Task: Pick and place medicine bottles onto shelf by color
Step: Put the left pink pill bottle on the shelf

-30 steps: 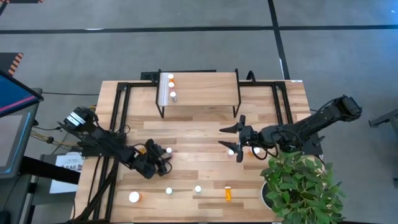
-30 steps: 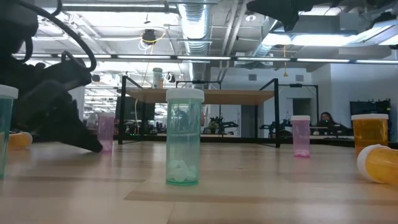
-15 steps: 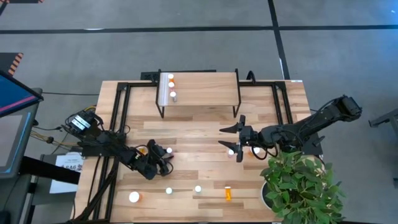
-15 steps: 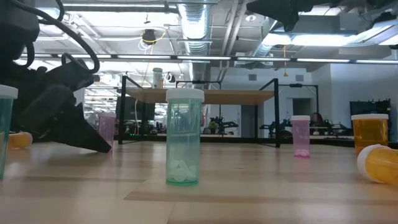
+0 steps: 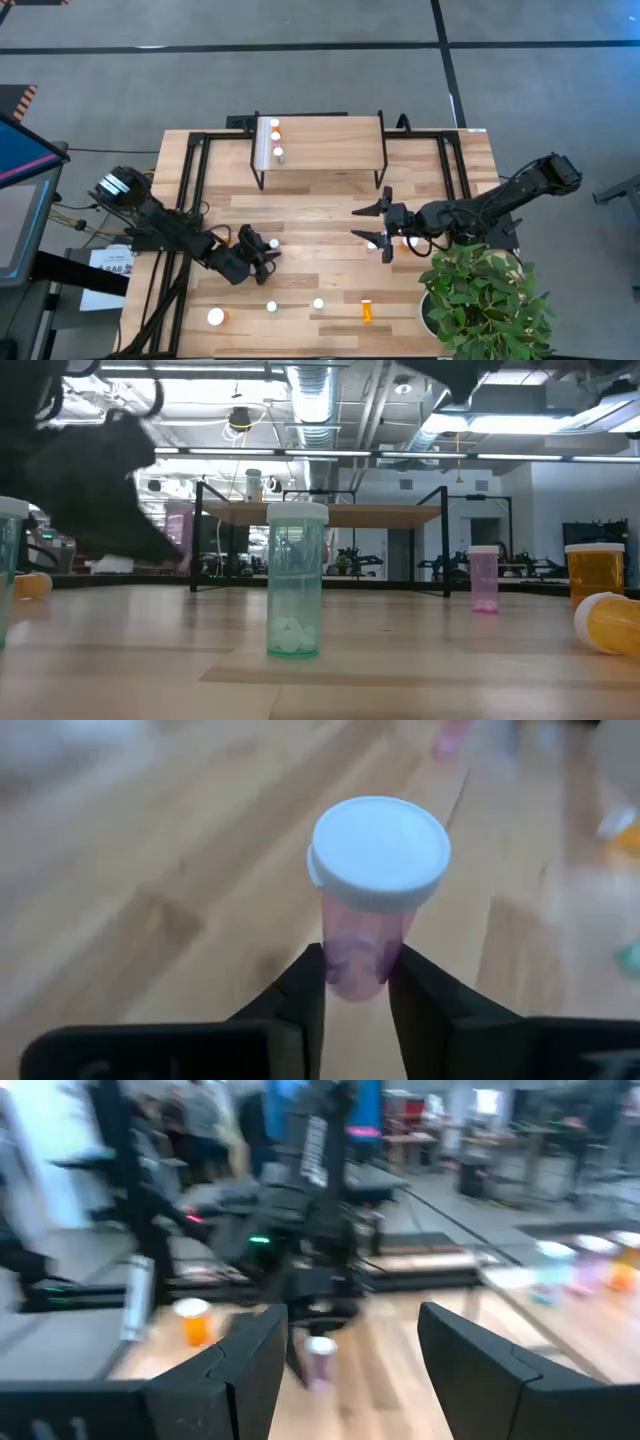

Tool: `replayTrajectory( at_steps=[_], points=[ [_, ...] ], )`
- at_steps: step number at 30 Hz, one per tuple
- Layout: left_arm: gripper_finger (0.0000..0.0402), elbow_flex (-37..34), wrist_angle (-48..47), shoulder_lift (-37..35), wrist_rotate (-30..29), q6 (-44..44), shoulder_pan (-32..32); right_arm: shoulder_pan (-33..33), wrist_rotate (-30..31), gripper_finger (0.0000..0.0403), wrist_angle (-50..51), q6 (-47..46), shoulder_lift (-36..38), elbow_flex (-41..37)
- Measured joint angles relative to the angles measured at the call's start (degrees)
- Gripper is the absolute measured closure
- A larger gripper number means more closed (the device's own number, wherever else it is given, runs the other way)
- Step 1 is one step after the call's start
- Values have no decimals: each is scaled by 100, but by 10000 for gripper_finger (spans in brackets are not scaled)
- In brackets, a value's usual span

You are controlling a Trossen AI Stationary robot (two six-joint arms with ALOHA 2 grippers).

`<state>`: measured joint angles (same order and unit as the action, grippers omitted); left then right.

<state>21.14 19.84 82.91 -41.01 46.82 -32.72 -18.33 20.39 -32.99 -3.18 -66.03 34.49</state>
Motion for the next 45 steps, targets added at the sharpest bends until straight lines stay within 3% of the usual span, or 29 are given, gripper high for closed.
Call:
replayTrajectory(
  at_steps=[6, 12, 17, 21, 31, 38, 45],
  points=[
    [323, 489, 3, -807, 145, -1051, 379, 99, -169, 153, -860, 20, -595, 84],
    [323, 1472, -433, -880, 692, -2342, 874, 330, -522, 153, -488, 19, -1525, 982],
    [322, 2092, -1677, -784, 752, -2250, 1146, 428, -946, 153, 612, 17, -2022, 1810],
    [322, 2144, -1758, -786, 778, -2216, 1190, 432, -997, 153, 973, -113, -2262, 2118],
    [322, 2147, -1603, -778, 769, -2156, 1183, 777, -1011, 153, 370, -587, -2877, 2239],
    [322, 2147, -1603, -778, 769, -2153, 1183, 922, -1015, 153, 176, -599, -2895, 2245],
    [322, 2147, -1515, -778, 840, -2067, 1183, 1148, -1528, 153, -1, -820, -2893, 2245]
  ],
)
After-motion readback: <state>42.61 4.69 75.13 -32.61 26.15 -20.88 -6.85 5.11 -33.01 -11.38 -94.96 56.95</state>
